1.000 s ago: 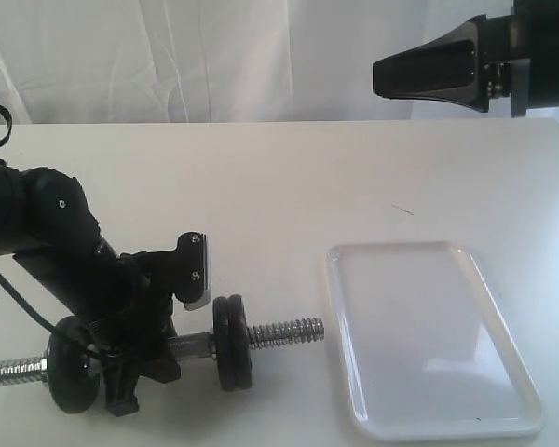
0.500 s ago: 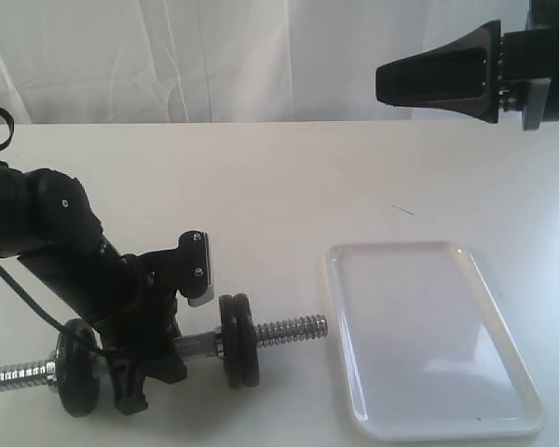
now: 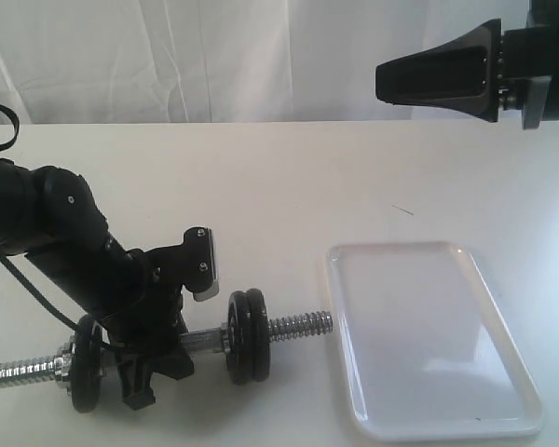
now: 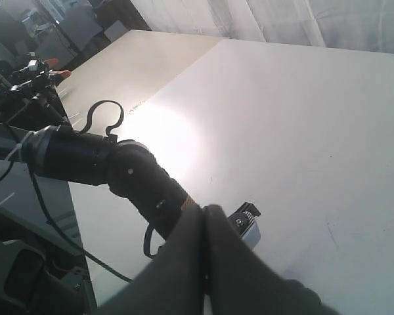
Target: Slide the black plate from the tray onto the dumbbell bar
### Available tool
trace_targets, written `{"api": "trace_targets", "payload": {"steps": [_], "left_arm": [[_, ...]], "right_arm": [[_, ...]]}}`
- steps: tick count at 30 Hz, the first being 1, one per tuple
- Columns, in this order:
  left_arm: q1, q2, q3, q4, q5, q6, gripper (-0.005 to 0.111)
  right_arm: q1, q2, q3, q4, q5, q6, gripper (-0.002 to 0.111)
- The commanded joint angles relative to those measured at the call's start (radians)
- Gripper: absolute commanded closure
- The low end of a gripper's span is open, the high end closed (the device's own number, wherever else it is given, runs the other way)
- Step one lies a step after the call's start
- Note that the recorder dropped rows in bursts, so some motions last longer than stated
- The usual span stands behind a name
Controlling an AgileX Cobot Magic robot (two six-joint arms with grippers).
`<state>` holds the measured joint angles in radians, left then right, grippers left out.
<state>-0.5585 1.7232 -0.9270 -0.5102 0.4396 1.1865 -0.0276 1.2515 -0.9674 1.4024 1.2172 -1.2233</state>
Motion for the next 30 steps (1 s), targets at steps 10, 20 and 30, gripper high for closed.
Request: {"api": "trace_targets", "payload": {"steps": [10, 20, 30], "left_arm": [[-0.003, -0.012, -0.011, -0.042, 0.046, -0.005, 0.062], [-0.003, 0.005, -0.011, 0.025, 0.053, -0.074, 0.037], [-0.003, 0.005, -0.011, 0.025, 0.053, -0.184, 0.091]], "right_arm": [[-0.003, -0.005, 0.004, 0.015, 0.004, -0.003, 0.108], [-0.003, -0.005, 0.004, 0.014, 0.004, 0.006, 0.108], [-0.003, -0.005, 0.004, 0.014, 0.004, 0.006, 0.108]]}}
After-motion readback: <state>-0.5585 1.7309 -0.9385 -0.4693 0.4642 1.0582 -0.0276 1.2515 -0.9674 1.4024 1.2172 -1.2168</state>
